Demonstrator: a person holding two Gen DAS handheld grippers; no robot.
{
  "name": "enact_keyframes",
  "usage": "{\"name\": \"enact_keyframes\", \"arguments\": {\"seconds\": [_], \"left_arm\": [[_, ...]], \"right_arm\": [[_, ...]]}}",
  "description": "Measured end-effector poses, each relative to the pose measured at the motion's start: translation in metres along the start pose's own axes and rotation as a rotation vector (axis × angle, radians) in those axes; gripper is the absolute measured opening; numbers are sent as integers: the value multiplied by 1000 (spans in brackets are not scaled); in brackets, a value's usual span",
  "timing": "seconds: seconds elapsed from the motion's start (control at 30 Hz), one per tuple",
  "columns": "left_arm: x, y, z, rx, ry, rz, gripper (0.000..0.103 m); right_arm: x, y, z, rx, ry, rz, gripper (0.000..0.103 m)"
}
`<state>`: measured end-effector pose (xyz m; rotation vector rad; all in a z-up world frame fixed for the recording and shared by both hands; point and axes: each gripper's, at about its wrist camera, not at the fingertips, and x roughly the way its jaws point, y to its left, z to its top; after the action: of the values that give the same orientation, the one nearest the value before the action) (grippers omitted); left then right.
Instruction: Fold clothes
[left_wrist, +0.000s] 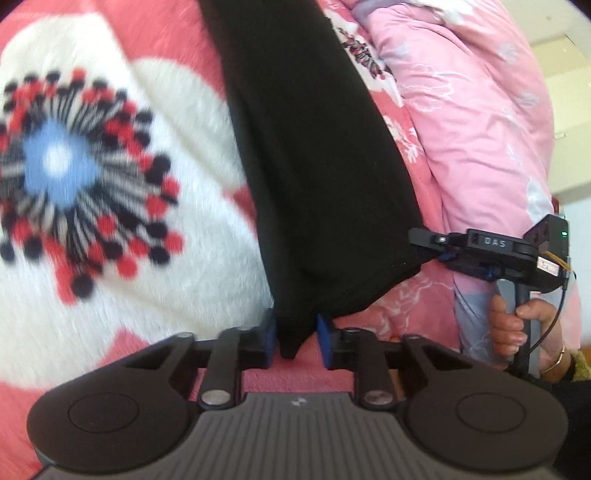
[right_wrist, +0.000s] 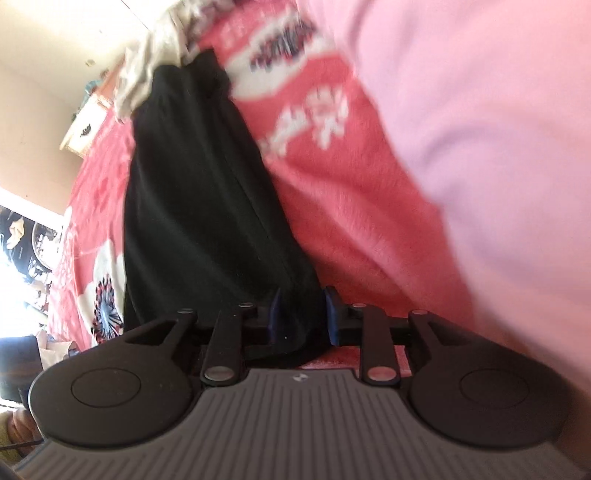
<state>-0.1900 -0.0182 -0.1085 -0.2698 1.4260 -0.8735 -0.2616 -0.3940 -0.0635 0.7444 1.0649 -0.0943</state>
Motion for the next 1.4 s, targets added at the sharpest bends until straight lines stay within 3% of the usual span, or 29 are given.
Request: {"name": "enact_keyframes", "arguments": {"seconds": [0.1,0.13,0.17,0.23,0.37,0.47,0.6,0.73,1.0,1.1,1.23,1.4], "left_arm": [[-2,-1,-7,4,-14,-12,5],[-6,-2,-8,2,-20,-27,4],[-9,-2,-10,0,-26,-42,4],[-17,2,-10,-39,-33,-100,4],[-20,6,-18,-15,-29,-77,4],[-7,10,-23,15,-8,-7,4],[-6,7,-26,65,-18,15,4],[-5,4,-28,109,-20,31,5],[-9,-4,-21,174,-31,73,9],[-22,-10,-20,233,-49,101,17],[-40,-25,-16,334,-109,126,25],[-53,-40,-8,445,-173,156,25]], "right_arm": [[8,2,0,-15,24,3,19],[6,5,0,-34,24,-3,7],[3,7,-1,-49,22,-8,4],[-9,15,-3,-74,1,-6,3],[-30,24,-10,-120,-35,-3,3],[-15,18,-12,-129,2,-39,3],[1,8,-15,-48,28,-35,4],[-3,13,-17,-71,17,-51,5],[-16,22,-34,-228,-1,-168,26],[-32,31,-39,-319,-51,-209,26],[-62,48,-42,-456,-216,-158,26],[-49,55,-40,-512,-246,-126,24]]}}
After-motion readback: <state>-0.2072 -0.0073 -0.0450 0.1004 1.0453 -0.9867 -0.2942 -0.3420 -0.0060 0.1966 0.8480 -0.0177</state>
